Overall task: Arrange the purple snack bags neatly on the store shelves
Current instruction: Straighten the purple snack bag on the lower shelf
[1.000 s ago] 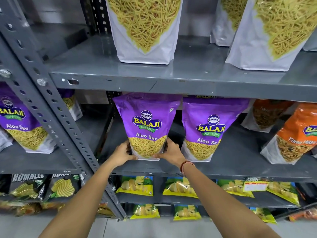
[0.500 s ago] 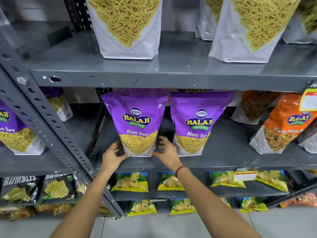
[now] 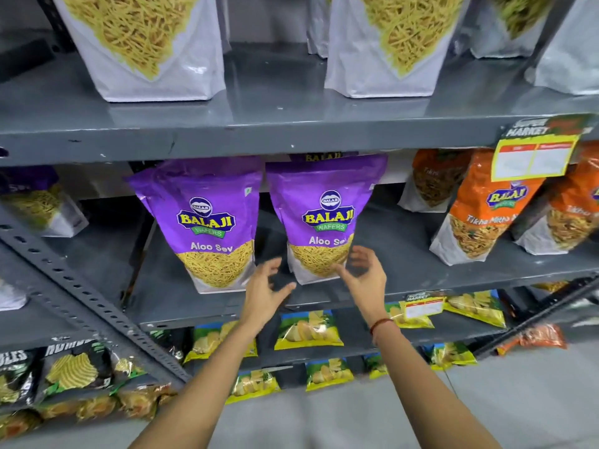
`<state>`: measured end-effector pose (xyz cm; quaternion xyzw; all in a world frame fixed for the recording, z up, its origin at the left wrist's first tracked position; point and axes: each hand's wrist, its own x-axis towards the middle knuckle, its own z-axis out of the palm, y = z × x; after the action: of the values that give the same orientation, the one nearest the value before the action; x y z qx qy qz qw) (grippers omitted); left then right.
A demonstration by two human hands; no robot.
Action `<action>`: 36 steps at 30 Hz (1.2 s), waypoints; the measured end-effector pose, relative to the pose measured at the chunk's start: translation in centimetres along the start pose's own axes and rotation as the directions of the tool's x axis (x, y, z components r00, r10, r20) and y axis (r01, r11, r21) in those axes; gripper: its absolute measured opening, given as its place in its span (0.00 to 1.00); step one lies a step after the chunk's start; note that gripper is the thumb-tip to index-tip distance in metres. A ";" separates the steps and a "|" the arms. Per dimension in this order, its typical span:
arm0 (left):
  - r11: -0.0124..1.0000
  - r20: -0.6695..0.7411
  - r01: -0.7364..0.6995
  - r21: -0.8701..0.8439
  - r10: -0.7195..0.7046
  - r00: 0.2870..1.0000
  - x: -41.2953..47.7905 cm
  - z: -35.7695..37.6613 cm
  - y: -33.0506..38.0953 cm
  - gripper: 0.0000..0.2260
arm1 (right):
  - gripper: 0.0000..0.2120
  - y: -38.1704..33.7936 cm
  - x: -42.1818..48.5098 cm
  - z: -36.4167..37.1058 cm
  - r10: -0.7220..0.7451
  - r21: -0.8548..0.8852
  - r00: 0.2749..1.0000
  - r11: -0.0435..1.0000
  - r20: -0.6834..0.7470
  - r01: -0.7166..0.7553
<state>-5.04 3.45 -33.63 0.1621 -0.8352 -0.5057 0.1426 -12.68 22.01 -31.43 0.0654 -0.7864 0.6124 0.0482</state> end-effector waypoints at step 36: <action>0.984 0.275 0.139 0.109 -0.164 0.947 5.7 5.6 3.4 0.29 | 0.42 2.7 6.2 -3.8 0.095 -0.131 0.940 0.990 0.328 -0.055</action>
<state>-12.91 6.97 -32.68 0.1582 -0.8536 -0.4956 -0.0247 -19.29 26.04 -32.11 0.1352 -0.8203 0.5456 -0.1052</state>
